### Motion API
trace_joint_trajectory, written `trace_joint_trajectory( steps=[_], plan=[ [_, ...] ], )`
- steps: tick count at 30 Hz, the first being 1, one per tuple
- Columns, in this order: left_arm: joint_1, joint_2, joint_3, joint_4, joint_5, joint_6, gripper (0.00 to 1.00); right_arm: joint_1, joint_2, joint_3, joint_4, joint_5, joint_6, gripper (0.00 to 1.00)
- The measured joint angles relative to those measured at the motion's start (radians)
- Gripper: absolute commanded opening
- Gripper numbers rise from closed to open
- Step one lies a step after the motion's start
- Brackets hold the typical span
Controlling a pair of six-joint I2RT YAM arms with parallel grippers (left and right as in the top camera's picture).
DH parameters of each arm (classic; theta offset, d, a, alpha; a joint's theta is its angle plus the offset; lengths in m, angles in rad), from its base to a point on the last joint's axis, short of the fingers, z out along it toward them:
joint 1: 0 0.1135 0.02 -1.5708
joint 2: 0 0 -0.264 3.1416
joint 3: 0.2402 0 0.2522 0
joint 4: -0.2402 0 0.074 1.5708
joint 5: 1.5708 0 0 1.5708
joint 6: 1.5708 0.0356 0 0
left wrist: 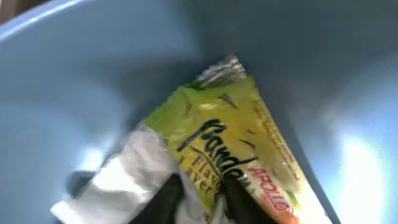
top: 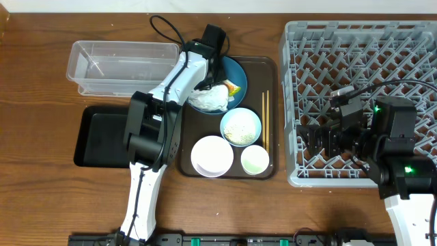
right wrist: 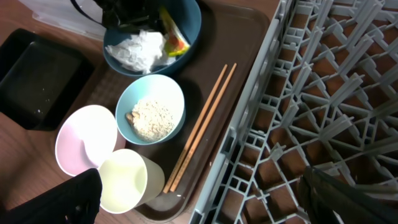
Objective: Sort waste into correct bins and load items into the dishwasher rack
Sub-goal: 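Lift tissue and wrapper with left gripper, drop into clear bin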
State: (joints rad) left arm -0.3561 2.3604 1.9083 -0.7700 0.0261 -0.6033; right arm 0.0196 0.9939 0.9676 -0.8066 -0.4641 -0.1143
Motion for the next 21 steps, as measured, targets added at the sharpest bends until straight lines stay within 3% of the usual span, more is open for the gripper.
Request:
trace_joint_trajectory(
  steps=[2,11,21],
  plan=[
    [0.000,0.000,0.000,-0.010,0.001,-0.002,0.06,0.000,0.000,0.000,0.000,0.000,0.000,0.99],
    [-0.001,-0.052,-0.005,-0.036,0.049,0.028,0.07,0.000,0.000,0.000,0.000,0.000,0.000,0.99],
    [0.048,-0.433,0.002,-0.068,-0.023,0.058,0.06,0.000,0.000,0.000,-0.001,0.000,0.000,0.99]
  ],
)
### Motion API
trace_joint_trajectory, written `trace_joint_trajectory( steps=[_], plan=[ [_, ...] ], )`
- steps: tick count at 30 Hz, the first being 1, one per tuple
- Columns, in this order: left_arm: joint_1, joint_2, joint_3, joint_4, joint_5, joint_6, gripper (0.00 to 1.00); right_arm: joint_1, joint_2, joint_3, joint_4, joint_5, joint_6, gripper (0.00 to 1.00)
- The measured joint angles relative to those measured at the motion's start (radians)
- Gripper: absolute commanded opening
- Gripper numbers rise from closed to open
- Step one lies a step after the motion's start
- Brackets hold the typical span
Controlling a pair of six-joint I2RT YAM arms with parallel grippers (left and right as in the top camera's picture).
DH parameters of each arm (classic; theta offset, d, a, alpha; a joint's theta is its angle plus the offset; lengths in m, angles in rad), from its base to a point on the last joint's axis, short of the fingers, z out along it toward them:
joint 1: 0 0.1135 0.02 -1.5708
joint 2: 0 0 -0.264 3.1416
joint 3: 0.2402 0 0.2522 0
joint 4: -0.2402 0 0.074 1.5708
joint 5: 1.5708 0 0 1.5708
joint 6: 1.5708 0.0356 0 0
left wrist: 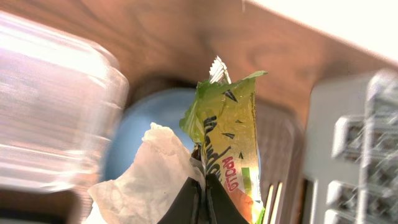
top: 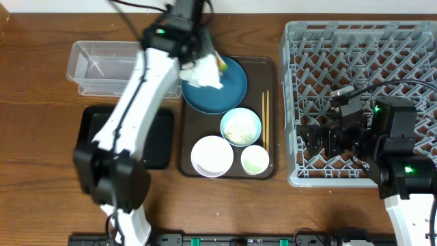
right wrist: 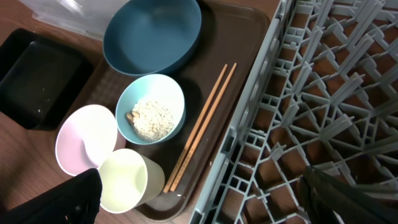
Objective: Sort waste into correct bins and load items into the dishwasher rack
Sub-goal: 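Lift tissue and wrapper with left gripper, drop into clear bin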
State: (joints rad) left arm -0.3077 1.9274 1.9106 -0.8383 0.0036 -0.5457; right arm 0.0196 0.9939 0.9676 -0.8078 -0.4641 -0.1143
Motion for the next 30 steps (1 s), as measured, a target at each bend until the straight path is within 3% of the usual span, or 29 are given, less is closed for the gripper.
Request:
trace_joint_trajectory(
  steps=[5,14,16,19,21,24,30],
  plan=[
    [0.125,-0.031,0.006,-0.015,-0.064,-0.009,0.06,0.000,0.000,0.000,0.000,0.000,0.000,0.99],
    [0.327,0.110,0.002,0.014,-0.127,-0.102,0.07,0.000,0.000,0.000,0.002,0.000,0.000,0.99],
    [0.341,0.149,0.001,0.016,-0.135,-0.110,0.13,0.000,0.000,0.000,0.004,0.000,0.000,0.99],
    [0.346,0.190,-0.007,0.013,-0.135,-0.112,0.44,0.000,0.000,0.000,0.005,0.000,0.000,0.99],
    [0.346,0.204,-0.008,0.011,-0.135,-0.112,0.54,0.000,0.000,0.000,0.008,0.000,0.000,0.99],
    [0.345,0.204,-0.009,0.030,-0.134,-0.097,0.62,0.000,0.000,0.000,0.011,0.000,0.000,0.99],
    [0.345,0.184,-0.008,0.047,-0.134,-0.041,0.63,0.000,0.000,0.000,0.024,0.000,0.000,0.99]
  ],
)
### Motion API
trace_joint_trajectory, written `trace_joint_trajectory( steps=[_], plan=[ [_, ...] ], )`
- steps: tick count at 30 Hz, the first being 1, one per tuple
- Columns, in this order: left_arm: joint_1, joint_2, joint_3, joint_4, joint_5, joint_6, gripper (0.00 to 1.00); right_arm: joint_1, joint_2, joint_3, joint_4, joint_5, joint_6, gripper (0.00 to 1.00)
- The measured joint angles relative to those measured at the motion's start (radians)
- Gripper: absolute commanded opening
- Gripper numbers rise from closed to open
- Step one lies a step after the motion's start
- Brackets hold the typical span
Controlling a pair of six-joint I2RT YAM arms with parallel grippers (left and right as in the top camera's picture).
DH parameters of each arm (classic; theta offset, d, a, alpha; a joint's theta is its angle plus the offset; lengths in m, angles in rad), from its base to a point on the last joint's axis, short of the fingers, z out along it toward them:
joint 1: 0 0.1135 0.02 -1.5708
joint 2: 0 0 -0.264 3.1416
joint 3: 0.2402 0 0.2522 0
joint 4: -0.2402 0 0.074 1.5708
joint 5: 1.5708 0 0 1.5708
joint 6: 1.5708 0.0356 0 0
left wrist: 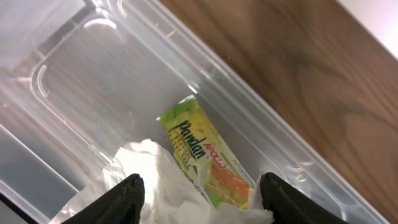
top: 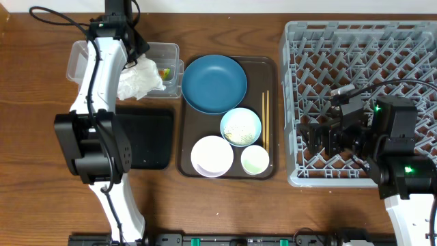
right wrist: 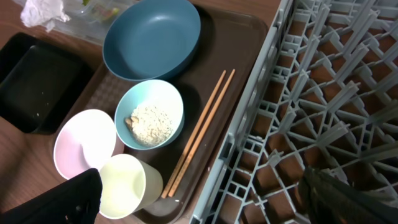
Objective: Sort waste into correct bins and load items into the dishwasher rack
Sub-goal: 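Lift tissue and wrapper with left gripper, drop into clear bin, then move left gripper to the white cup and grasp it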
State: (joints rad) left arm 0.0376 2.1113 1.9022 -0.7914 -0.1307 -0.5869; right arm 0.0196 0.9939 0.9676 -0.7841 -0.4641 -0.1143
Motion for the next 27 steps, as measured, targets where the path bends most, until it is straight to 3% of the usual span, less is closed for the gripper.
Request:
trace_joint_trajectory(
  steps=[18,27],
  plan=[
    [0.000,-0.058,0.000,0.068,0.001,0.108,0.66,0.000,0.000,0.000,0.003,0.000,0.000,0.99],
    [-0.053,-0.230,0.000,-0.146,0.136,0.287,0.72,0.000,0.000,0.000,0.012,0.000,0.000,0.99]
  ],
)
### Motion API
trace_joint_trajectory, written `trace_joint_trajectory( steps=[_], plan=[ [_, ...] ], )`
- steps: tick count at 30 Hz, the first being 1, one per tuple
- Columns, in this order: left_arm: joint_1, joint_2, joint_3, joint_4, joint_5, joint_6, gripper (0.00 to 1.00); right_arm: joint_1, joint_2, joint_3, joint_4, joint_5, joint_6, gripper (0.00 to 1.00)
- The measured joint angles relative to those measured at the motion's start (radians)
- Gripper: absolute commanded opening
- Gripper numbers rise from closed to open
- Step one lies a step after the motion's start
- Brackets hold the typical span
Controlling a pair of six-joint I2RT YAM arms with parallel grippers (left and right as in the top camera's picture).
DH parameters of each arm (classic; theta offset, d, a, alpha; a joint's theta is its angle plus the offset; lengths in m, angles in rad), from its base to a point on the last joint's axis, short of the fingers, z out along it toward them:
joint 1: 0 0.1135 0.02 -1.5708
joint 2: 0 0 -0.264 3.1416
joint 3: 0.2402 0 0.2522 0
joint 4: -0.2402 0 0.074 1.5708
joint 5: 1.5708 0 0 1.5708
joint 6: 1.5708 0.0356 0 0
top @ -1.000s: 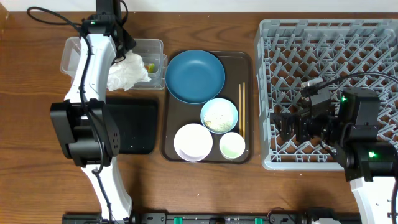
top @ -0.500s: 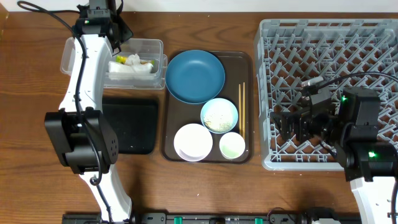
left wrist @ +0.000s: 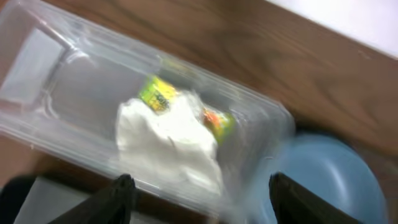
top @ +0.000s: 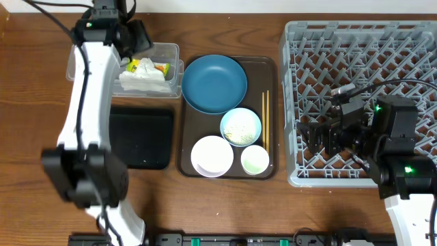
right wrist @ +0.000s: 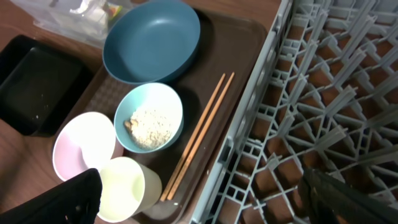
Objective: Sort waste into correct bins and load items into the dishwasher rack
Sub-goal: 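Move left gripper to the white cup and grasp it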
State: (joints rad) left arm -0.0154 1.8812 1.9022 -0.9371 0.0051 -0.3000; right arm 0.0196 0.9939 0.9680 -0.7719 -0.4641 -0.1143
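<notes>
The clear plastic bin (top: 89, 65) at the back left holds a crumpled white napkin (top: 145, 80) and a green snack wrapper (top: 136, 66) at its right end; the left wrist view shows both, napkin (left wrist: 168, 140) and wrapper (left wrist: 157, 96). My left gripper (top: 136, 37) hangs open above the bin, nothing between its fingers (left wrist: 202, 205). The blue plate (top: 214, 83) on the brown tray (top: 188, 147) is bare. Over the front left edge of the grey dishwasher rack (top: 362, 68), my right gripper (top: 321, 140) stands open and holds nothing.
On the tray lie a light blue bowl of crumbs (top: 240, 126), a pale pink bowl (top: 211, 155), a pale green cup (top: 255, 160) and a pair of chopsticks (top: 265, 119). A black bin (top: 140, 137) sits left of the tray, in front of the clear bin.
My left gripper, open then too, has drawn back higher above the clear bin. The napkin, which bulged over the bin's front wall, now lies inside with the wrapper. The right arm has not moved.
My left gripper was shut on the wrapper and napkin in the blue plate. Then it held both above the plate's back edge, leaving the plate bare. Then it was open over the clear bin with both let go, and now they lie in that bin.
</notes>
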Motion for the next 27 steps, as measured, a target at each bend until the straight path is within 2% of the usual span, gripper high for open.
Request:
trace_joint_trajectory(
  steps=[4,9,19,27],
  plan=[
    [-0.094,-0.124,0.008,-0.177,0.057,0.071,0.75,0.000,0.000,0.000,0.000,0.000,0.000,0.99],
    [-0.208,-0.145,-0.002,-0.332,0.137,0.129,0.75,0.000,0.000,0.000,0.000,0.000,0.000,0.99],
    [-0.364,-0.115,-0.253,-0.314,0.265,0.177,0.75,0.000,0.000,0.000,-0.001,0.000,0.000,0.99],
    [-0.470,-0.115,-0.368,-0.259,0.392,0.231,0.75,0.000,0.000,0.000,-0.002,0.000,0.000,0.99]
  ],
)
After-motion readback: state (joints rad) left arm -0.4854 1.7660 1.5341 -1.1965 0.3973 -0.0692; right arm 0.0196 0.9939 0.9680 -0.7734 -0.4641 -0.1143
